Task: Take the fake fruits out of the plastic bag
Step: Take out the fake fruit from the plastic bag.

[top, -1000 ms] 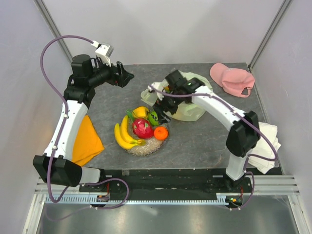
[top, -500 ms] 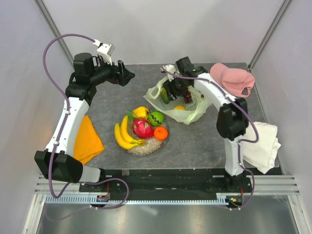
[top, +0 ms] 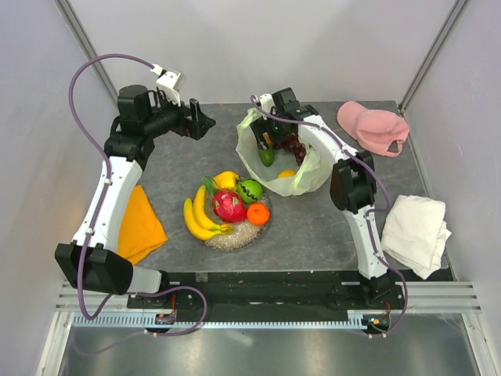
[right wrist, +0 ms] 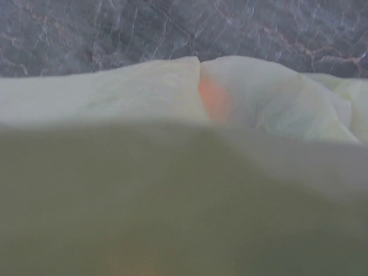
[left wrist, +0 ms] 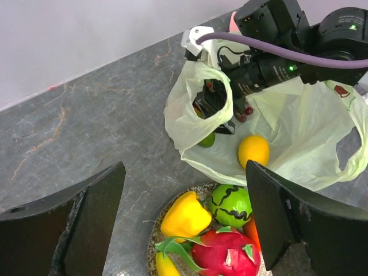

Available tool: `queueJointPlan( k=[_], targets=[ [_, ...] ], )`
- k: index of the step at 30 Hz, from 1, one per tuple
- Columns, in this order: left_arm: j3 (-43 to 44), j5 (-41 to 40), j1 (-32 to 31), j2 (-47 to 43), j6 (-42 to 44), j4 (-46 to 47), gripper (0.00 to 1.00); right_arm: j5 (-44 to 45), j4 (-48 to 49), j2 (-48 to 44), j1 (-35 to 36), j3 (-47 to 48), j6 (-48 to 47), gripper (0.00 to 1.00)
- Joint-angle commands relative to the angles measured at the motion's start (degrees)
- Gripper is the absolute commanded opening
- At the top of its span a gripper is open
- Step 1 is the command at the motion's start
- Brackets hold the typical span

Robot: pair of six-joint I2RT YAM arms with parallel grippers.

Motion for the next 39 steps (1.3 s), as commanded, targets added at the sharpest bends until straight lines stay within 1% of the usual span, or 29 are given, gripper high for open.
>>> queueJointPlan(
  k=[1,2,4,8,9,10,11,14,17,18,20,21,23,25,26,27,29,31,32,33,35,36,38,39],
  targets=[
    [-0.4,-1.3,0.2,-2.2,3.1,-1.0,0.93,0.5,3.1,4.7,0.5,3.2,1.2,0.88],
    [-0.5,-1.4,0.3,-2.4,3.1,-1.0,0.93,0.5,3.3,5.0,0.5,3.3,1.1,0.83],
    [-0.8,-1.6,0.3,-2.4,3.3,-1.3,0.93,-0.3,3.6,5.5,0.7,3.7,0.6,0.79],
    [-0.9,-1.4,0.4,-2.4,2.9,-1.2,0.93,0.4,3.7,6.2,1.3,4.0,0.5,0.79],
    [-0.8,-1.3,0.4,-2.4,2.9,-1.2,0.93,1.1,3.6,6.1,1.6,3.8,0.3,0.77],
    [-0.7,-1.2,0.4,-2.4,2.9,-1.1,0.93,1.3,3.6,5.8,1.6,3.7,-0.2,0.73],
    [-0.5,-1.2,0.4,-2.4,2.9,-1.0,0.93,1.4,3.5,5.4,1.7,3.5,-0.5,0.60],
    [-0.4,-1.1,0.4,-2.4,2.6,-0.7,0.93,1.0,2.9,0.9,1.6,1.5,-2.0,0.52],
    [-0.4,-0.8,0.4,-2.3,1.9,0.2,0.93,-1.1,3.5,-7.4,0.7,-4.5,-3.0,0.51],
    [-0.4,-0.5,0.4,-2.2,1.5,0.5,0.93,-1.2,4.2,-12.7,0.5,-9.6,-3.7,0.51],
    [-0.1,-0.4,0.4,-1.7,1.1,1.2,0.93,-1.4,5.3,-17.9,0.3,-14.4,-6.6,0.52],
    [0.2,-0.2,0.4,-1.5,0.9,1.4,0.93,-1.3,4.5,-22.4,0.4,-18.6,-7.4,0.52],
    [1.0,0.1,0.4,-0.9,0.6,1.9,0.93,-1.6,3.6,-26.9,0.5,-23.0,-10.0,0.53],
    [1.5,0.4,0.4,-0.3,-0.2,2.2,0.93,-3.0,2.1,-33.6,0.1,-29.7,-11.6,0.53],
    [1.7,0.6,0.4,-0.3,-0.6,2.4,0.93,-6.1,2.2,-36.3,0.1,-35.1,-12.5,0.53],
    [1.8,0.9,0.4,-0.2,-0.7,2.6,0.93,-7.9,2.3,-41.2,0.0,-37.5,-14.1,0.53],
    [2.0,1.3,0.4,0.1,-0.8,2.9,0.93,-14.2,0.1,-45.1,0.1,-41.9,-16.0,0.53],
    [2.0,1.5,0.4,-0.1,-2.2,3.1,0.93,-18.5,-3.2,-50.3,0.4,-44.1,-19.8,0.52],
    [1.9,1.5,0.4,-0.4,-2.2,3.1,0.93,-19.8,-3.6,-52.1,1.2,-46.5,-21.1,0.52],
    [1.7,1.3,0.4,-0.5,-2.2,3.1,0.93,-19.4,-3.4,-54.9,4.1,-47.4,-22.3,0.52],
    [1.2,1.1,0.4,-1.0,-2.2,3.3,0.93,-18.5,-3.2,-56.5,8.8,-48.5,-26.3,0.52],
    [0.8,1.1,0.4,-1.4,-2.2,3.3,0.93,-17.9,-2.7,-56.7,13.6,-49.2,-27.6,0.52],
    [0.3,1.1,0.4,-2.0,-1.9,3.4,0.93,-17.4,-1.6,-55.8,17.9,-50.4,-30.2,0.51],
    [-0.4,1.0,0.4,-2.7,-1.7,3.3,0.93,-17.0,-0.6,-54.2,22.1,-50.7,-31.3,0.51]
  ],
)
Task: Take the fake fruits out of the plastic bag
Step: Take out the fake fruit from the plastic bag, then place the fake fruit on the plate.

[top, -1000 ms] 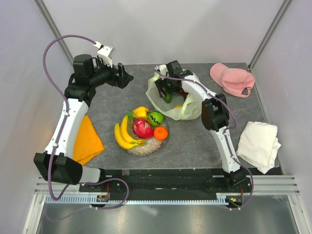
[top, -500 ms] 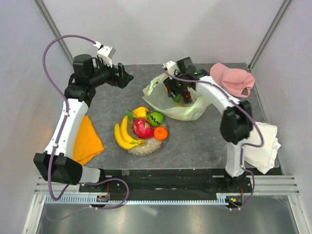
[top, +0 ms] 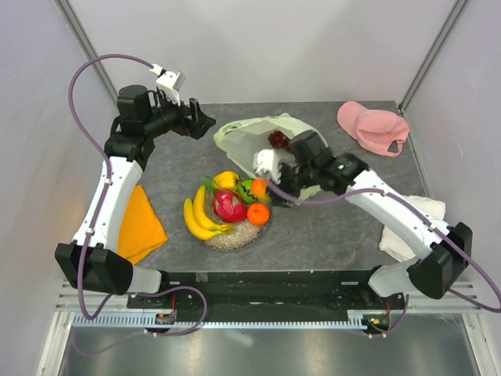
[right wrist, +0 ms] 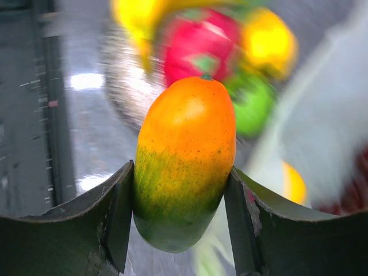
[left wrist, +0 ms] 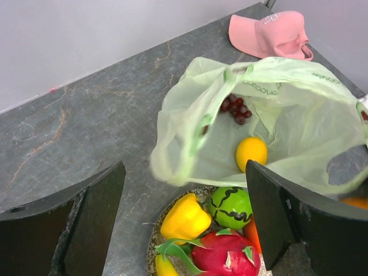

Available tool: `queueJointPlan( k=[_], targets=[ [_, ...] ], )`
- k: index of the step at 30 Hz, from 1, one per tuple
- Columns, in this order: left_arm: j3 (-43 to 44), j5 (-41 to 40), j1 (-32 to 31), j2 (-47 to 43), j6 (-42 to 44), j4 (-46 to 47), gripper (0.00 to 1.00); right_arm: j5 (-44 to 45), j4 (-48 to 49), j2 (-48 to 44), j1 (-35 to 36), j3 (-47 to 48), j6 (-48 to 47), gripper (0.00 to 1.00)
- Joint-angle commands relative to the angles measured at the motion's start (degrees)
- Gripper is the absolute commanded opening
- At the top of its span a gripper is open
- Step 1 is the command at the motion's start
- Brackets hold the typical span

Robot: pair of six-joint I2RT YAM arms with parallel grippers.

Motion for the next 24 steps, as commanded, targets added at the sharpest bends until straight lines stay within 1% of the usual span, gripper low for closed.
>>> queueJointPlan(
  k=[1,3,5,6,12,18,24],
  targets=[
    [-0.4,0.7,0.3,-3.0,-1.0,2.5,0.93,-1.3,2.1,2.3,11.8,-2.3,-9.5,0.51],
    [-1.7,0.6,0.4,-3.9,-1.0,2.7,0.93,0.2,2.7,4.9,16.6,-3.4,-14.6,0.50],
    [-2.4,0.6,0.4,-5.3,-1.1,2.8,0.93,1.2,3.1,6.6,18.8,-5.1,-19.4,0.50],
    [-3.1,0.7,0.5,-5.8,-1.0,2.9,0.93,1.5,4.0,7.1,20.6,-5.7,-20.4,0.50],
    [-5.6,0.9,1.1,-9.5,-1.1,2.8,0.93,5.8,7.6,10.8,25.5,-7.4,-24.0,0.51],
    [-8.0,1.5,2.1,-11.7,-2.2,3.2,0.93,10.4,14.7,12.8,27.9,-9.6,-25.9,0.51],
    [-8.2,2.0,2.8,-12.1,-2.8,3.2,0.93,14.4,18.3,16.0,29.1,-10.5,-28.9,0.53]
  ],
)
